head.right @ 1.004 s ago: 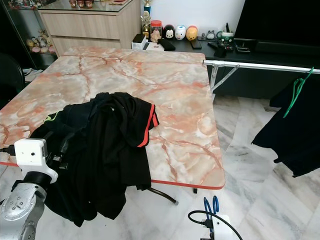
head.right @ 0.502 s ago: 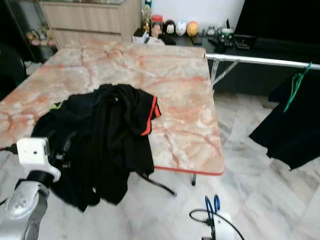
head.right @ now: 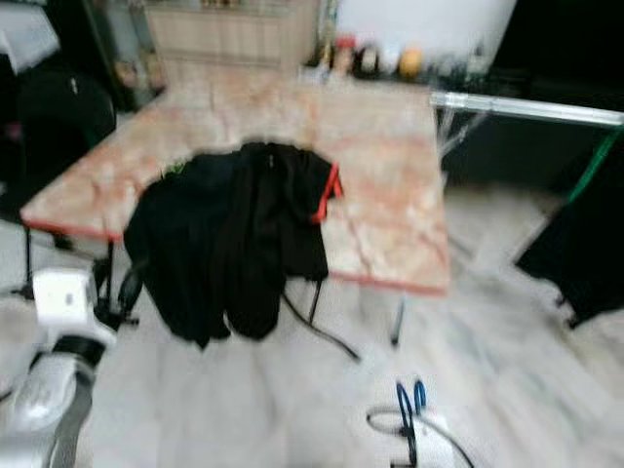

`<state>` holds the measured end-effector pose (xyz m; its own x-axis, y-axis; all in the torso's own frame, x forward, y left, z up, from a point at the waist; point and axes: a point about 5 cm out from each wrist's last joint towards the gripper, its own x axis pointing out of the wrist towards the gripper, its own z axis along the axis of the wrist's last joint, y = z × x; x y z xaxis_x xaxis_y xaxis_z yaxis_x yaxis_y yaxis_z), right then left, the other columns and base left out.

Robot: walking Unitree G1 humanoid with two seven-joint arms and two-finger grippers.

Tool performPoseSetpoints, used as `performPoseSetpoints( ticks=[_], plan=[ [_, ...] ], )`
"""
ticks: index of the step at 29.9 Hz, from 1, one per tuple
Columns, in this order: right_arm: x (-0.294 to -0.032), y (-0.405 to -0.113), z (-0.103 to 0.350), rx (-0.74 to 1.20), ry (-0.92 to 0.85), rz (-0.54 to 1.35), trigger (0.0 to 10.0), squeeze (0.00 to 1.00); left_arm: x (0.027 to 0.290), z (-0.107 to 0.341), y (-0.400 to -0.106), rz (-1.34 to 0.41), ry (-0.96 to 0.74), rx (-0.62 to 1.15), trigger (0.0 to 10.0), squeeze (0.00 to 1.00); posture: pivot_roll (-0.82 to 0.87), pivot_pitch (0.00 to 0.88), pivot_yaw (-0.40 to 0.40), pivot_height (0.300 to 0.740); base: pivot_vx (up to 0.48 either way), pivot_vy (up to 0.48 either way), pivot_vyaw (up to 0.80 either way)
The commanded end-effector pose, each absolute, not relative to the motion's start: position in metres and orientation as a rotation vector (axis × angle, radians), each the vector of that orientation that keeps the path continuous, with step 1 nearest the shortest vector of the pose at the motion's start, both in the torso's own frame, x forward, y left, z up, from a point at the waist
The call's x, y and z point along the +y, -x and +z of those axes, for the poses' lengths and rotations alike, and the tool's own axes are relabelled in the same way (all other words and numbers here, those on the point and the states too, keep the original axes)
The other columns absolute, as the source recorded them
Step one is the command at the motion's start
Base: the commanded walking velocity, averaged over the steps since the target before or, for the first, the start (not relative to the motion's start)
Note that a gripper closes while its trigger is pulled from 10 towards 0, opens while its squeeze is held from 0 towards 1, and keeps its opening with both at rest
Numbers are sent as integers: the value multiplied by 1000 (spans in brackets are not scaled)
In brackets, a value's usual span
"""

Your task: Hang hanger

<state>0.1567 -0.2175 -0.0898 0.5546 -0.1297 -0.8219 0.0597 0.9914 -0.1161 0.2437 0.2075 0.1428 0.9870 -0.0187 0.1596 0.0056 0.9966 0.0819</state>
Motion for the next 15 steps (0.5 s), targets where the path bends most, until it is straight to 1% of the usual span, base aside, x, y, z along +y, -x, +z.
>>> performPoseSetpoints(
  ticks=[1, 10, 15],
  plan=[
    [-221, -155, -89, 978, 86, -122, 10000, 0, 204, 142, -243, -24, -88, -159, 10000, 0, 115, 0, -32, 740, -311, 0, 0],
    [-222, -156, -89, 977, 88, -122, 10000, 0, 205, 141, -244, -23, -89, -157, 10000, 0, 116, 0, -34, 740, -301, 0, 0],
    [-222, -156, -89, 974, 93, -121, 10000, 0, 203, 136, -244, -32, -108, -130, 10000, 0, 112, 0, -33, 740, 0, 0, 0]
  ],
)
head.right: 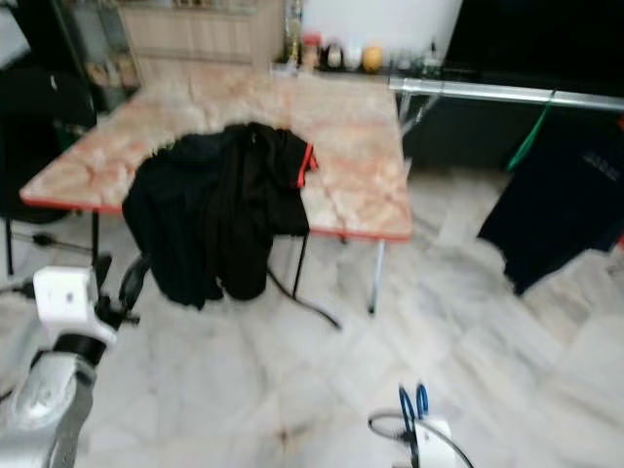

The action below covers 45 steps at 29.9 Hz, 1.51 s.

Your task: Hang hanger

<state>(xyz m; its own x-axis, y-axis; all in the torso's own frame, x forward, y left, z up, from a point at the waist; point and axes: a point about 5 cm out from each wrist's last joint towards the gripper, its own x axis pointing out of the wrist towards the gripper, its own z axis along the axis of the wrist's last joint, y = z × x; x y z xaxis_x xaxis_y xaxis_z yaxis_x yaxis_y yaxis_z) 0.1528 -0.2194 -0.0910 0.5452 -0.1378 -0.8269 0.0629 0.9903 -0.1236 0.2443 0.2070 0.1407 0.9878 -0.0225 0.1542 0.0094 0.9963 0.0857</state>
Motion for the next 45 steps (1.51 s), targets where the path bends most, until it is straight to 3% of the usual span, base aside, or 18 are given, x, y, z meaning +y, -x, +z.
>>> performPoseSetpoints(
  ticks=[1, 20, 22, 24, 25, 30, 34, 35, 38, 41, 45],
  plan=[
    [-222, -156, -89, 972, 96, -118, 10000, 0, 202, 135, -245, -38, -108, -123, 10000, 0, 113, 0, -33, 740, 0, 0, 0],
    [-225, -162, -83, 874, 135, -172, 10000, 0, 187, 121, -246, -189, -136, -39, 10000, 0, 110, 0, -36, 740, 0, 0, 0],
    [-234, -199, -61, 725, 188, -138, 10000, 0, 181, 110, -248, -277, -244, 6, 10000, 0, 100, 0, -35, 740, 0, 0, 0],
    [-237, -208, -54, 688, 198, -134, 10000, 0, 181, 109, -248, -287, -259, 12, 10000, 0, 100, 0, -35, 740, 0, 0, 0],
    [-250, -238, -30, 599, 221, -87, 10000, 0, 182, 105, -250, -311, -300, 23, 10000, 0, 93, 0, -38, 740, 0, 0, 0],
    [-258, -263, -4, 508, 276, 17, 10000, 0, 200, 92, -256, -271, -376, 41, 10000, 0, 97, 0, -41, 740, 0, 0, 0],
    [-259, -267, 1, 491, 275, 34, 10000, 0, 208, 86, -257, -235, -370, 59, 10000, 0, 96, 0, -41, 740, 0, 0, 0],
    [-259, -275, 10, 455, 273, 101, 10000, 0, 223, 72, -256, -191, -375, 113, 10000, 0, 77, 0, -38, 740, 0, 0, 0],
    [-253, -283, 21, 430, 297, 268, 10000, 0, 232, 69, -256, -184, -385, 135, 10000, 0, 82, 0, -40, 740, 0, 0, 0],
    [-250, -285, 23, 432, 310, 325, 10000, 0, 233, 72, -258, -187, -387, 128, 10000, 0, 83, 0, -40, 740, 0, 0, 0],
    [-250, -280, 24, 568, 466, 617, 10000, 0, 217, 88, -267, -339, -398, 68, 10000, 0, 85, 0, -43, 740, 0, 0, 0]
  ],
)
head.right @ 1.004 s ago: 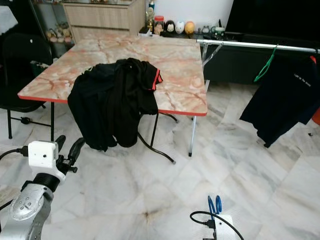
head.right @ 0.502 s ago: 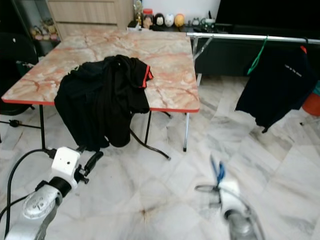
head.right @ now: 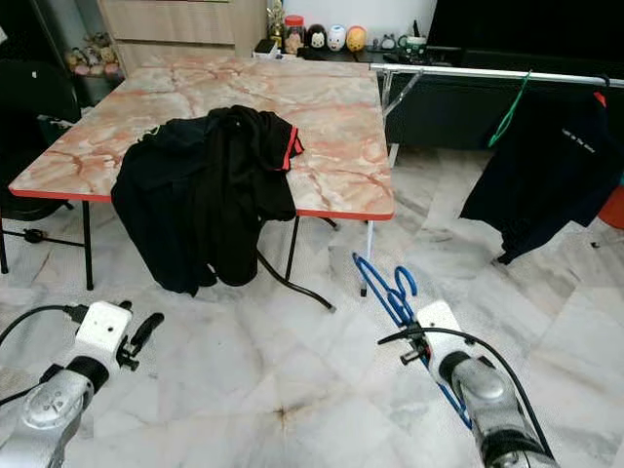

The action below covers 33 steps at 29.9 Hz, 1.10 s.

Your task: Hang hanger

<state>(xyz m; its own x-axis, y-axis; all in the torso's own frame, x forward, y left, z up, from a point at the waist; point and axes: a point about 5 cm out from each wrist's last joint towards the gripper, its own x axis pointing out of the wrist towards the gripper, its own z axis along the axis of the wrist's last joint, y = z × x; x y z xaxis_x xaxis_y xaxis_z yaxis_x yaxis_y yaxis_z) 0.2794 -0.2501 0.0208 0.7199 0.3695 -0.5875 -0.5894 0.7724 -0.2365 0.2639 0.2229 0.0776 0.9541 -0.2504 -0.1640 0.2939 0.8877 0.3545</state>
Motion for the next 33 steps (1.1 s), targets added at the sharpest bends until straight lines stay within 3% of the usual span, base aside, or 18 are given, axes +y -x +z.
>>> performPoseSetpoints(
  ticks=[1, 8, 15, 25, 26, 27, 28, 33],
  plan=[
    [-251, -280, 28, 570, 466, 688, 10000, 0, 210, 91, -267, -414, -410, 59, 10000, 0, 85, 0, -43, 740, 0, 0, 0],
    [-249, -279, 49, 548, 469, 979, 10000, 0, 192, 95, -263, -639, -417, 79, 10000, 0, 92, 0, -53, 740, 0, 0, 0],
    [-218, -278, 75, 440, 360, 1315, 10000, 0, 156, 101, -252, -903, -331, 103, 10000, 0, 100, 0, -68, 740, 0, 0, 0],
    [-186, -268, 71, 426, 373, 1495, 10000, 0, 121, 104, -242, -1078, -293, 89, 10000, 0, 105, 0, -83, 740, 0, 0, 0],
    [-183, -267, 72, 421, 380, 1510, 10000, 0, 120, 104, -241, -1099, -290, 96, 10000, 98, 105, 0, -83, 740, 0, 0, 0],
    [-183, -267, 72, 421, 380, 1510, 10000, 0, 120, 104, -241, -1099, -290, 96, 10000, 98, 105, 0, -83, 740, 0, 0, 0],
    [-179, -266, 74, 414, 387, 1535, 10000, 0, 118, 105, -239, -1136, -291, 116, 10000, 1000, 104, 0, -87, 740, 0, 0, 0],
    [-171, -265, 74, 418, 425, 1570, 10000, 0, 115, 104, -237, -1187, -311, 142, 10000, 1000, 105, 0, -89, 740, 0, 0, 0]
  ],
)
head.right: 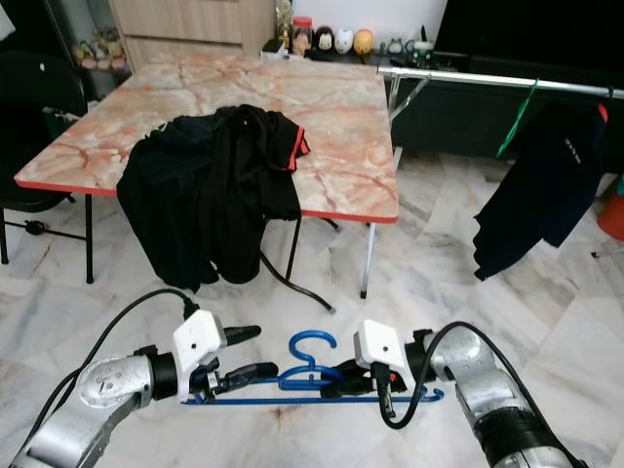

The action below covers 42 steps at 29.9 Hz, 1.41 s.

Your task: Hang hanger

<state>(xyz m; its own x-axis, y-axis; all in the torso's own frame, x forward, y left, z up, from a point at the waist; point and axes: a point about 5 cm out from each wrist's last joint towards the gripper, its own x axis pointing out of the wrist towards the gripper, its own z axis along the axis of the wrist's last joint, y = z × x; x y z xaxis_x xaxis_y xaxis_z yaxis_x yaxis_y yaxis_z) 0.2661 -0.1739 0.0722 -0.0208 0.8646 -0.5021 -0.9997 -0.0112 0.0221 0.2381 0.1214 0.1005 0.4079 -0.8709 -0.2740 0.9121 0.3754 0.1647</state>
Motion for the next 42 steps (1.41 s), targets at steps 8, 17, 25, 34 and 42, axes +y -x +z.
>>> performPoseSetpoints(
  ticks=[8, 17, 25, 34, 42],
  plan=[
    [-168, -257, 65, 479, 513, 1609, 10000, 0, 120, 105, -237, -1187, -322, 164, 10000, 1000, 112, 0, -96, 740, 0, 0, 0],
    [-164, -259, 62, 482, 554, 1580, 10000, 0, 122, 102, -237, -1181, -339, 194, 10000, 0, 108, 0, -95, 740, 0, 0, 0],
    [-169, -259, 58, 517, 616, 1553, 10000, 0, 131, 91, -234, -1190, -446, 257, 10000, 0, 106, 0, -94, 740, 0, 0, 0],
    [-163, -266, 59, 472, 649, 1494, 10000, 0, 136, 87, -232, -1202, -478, 305, 10000, 0, 109, 0, -93, 740, 0, 0, 0],
    [-151, -273, 67, 393, 622, 1481, 10000, 0, 133, 85, -231, -1203, -446, 316, 10000, 0, 112, 0, -93, 740, 0, 0, 0]
  ],
)
